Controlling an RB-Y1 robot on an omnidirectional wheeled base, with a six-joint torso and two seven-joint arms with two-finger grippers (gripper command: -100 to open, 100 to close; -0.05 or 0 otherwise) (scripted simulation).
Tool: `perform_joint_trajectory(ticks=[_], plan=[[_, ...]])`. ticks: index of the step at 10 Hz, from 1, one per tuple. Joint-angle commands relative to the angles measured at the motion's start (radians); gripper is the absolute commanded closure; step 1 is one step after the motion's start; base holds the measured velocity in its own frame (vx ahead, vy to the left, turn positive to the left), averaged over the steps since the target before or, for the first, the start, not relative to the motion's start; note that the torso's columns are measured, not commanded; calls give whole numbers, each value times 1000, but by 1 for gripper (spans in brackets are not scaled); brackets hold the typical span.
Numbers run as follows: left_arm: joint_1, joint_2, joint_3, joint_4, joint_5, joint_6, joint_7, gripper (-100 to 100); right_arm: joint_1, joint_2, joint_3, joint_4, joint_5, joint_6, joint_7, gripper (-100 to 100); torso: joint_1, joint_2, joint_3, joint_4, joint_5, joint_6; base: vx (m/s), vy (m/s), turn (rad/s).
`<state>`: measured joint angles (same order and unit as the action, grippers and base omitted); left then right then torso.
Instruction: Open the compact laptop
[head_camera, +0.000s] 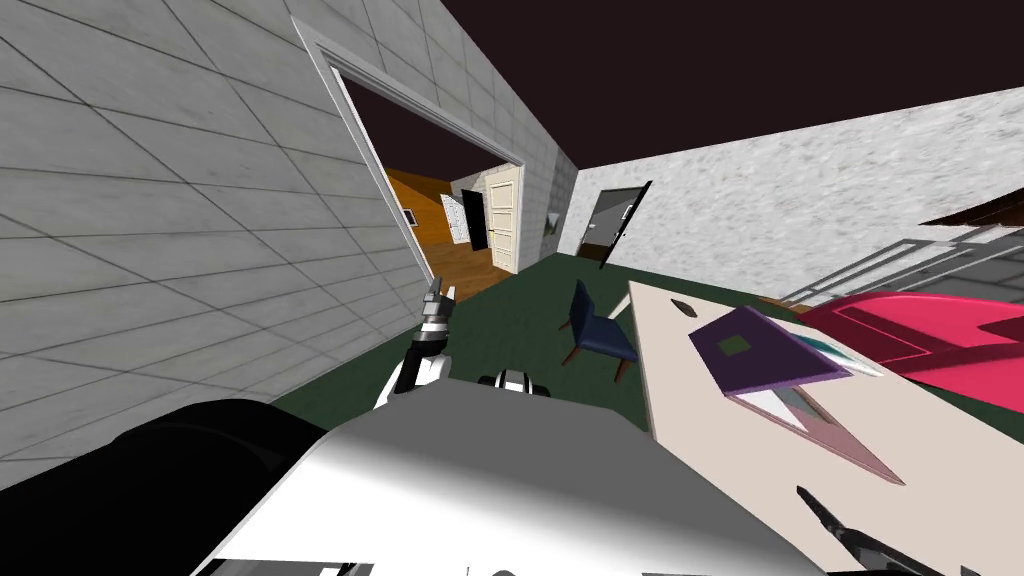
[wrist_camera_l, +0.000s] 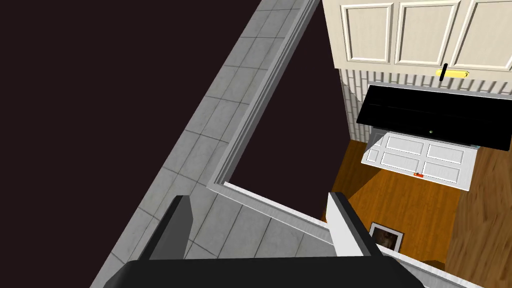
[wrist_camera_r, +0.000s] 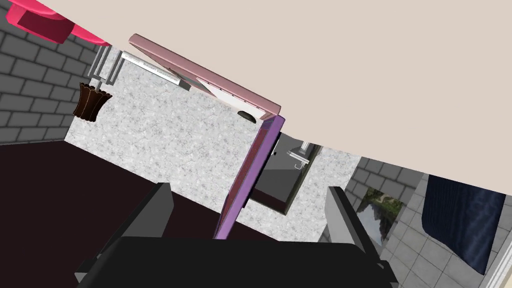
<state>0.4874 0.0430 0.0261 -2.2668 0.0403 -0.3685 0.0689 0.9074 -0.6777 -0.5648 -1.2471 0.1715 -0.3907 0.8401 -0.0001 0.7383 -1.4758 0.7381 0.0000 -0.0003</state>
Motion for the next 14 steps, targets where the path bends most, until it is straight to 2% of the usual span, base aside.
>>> perform_joint_trajectory(ticks=[1,2,3,6,9,14], plan=[[0,0,0,0,0,0,0,0,18,-24,-47,46,9,7,58,-100,0,0,0,0,0,0,14,7,163],[0,0,0,0,0,0,0,0,21,-45,-76,85,14,6,90,-100,0,0,0,0,0,1,14,9,263],[0,0,0,0,0,0,0,0,21,-45,-76,85,14,6,90,-100,0,0,0,0,0,0,10,0,123],[0,0,0,0,0,0,0,0,24,-105,-155,190,26,0,179,-100,0,-1,0,0,0,0,11,3,283],[0,0,0,0,0,0,0,0,18,-153,-224,276,36,-12,254,-100,0,0,0,0,0,0,6,-2,267],[0,0,0,0,0,0,0,0,3,-206,-304,369,45,-33,340,-100,0,0,0,0,0,1,-6,-3,182]])
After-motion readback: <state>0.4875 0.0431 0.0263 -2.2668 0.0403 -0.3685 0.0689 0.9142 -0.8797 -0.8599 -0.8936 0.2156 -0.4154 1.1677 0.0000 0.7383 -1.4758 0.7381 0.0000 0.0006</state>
